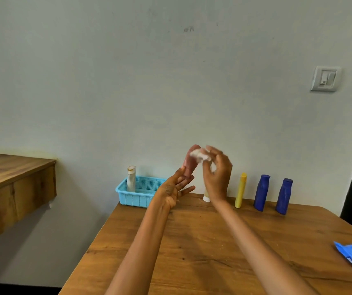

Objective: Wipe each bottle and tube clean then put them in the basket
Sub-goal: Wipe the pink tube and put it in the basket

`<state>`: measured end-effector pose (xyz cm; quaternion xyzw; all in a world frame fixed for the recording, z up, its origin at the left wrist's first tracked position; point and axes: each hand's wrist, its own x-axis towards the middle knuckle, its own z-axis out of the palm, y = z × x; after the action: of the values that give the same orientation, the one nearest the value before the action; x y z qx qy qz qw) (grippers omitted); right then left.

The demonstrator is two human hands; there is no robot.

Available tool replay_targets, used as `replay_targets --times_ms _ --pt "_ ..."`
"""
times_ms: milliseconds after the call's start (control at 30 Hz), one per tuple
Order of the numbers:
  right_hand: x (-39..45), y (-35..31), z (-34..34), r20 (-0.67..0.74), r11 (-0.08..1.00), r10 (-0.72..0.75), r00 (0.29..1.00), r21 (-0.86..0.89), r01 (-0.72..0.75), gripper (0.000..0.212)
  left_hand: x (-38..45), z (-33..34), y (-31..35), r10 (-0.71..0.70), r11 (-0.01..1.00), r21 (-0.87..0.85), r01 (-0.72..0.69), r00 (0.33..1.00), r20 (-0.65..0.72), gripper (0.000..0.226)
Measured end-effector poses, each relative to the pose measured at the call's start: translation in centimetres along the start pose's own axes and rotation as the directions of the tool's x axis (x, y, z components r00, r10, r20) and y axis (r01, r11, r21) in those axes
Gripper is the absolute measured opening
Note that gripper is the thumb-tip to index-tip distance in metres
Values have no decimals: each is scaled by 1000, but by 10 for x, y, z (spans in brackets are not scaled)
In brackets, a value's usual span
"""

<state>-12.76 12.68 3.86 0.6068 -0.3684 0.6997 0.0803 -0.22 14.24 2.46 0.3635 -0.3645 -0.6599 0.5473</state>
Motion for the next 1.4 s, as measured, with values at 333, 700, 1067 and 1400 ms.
replay_targets --times_ms 333,700,1067,1400 --pt "-22 12 -1 286 969 -167 944 -130 211 52 -5 -2 2 24 1000 8 -23 999 -48 34" --pt "24 12 7 204 974 -202 958 -58 218 45 -8 4 5 11 1000 5 -11 1000 9 39" --pt "-30 21 -8 388 942 -324 863 53 330 40 -5 -1 3 18 995 -99 -23 998 -58 29" --pt "14 2 12 309 996 -51 950 -50 70 43 -7 3 6 26 996 -86 -27 1000 -8 29"
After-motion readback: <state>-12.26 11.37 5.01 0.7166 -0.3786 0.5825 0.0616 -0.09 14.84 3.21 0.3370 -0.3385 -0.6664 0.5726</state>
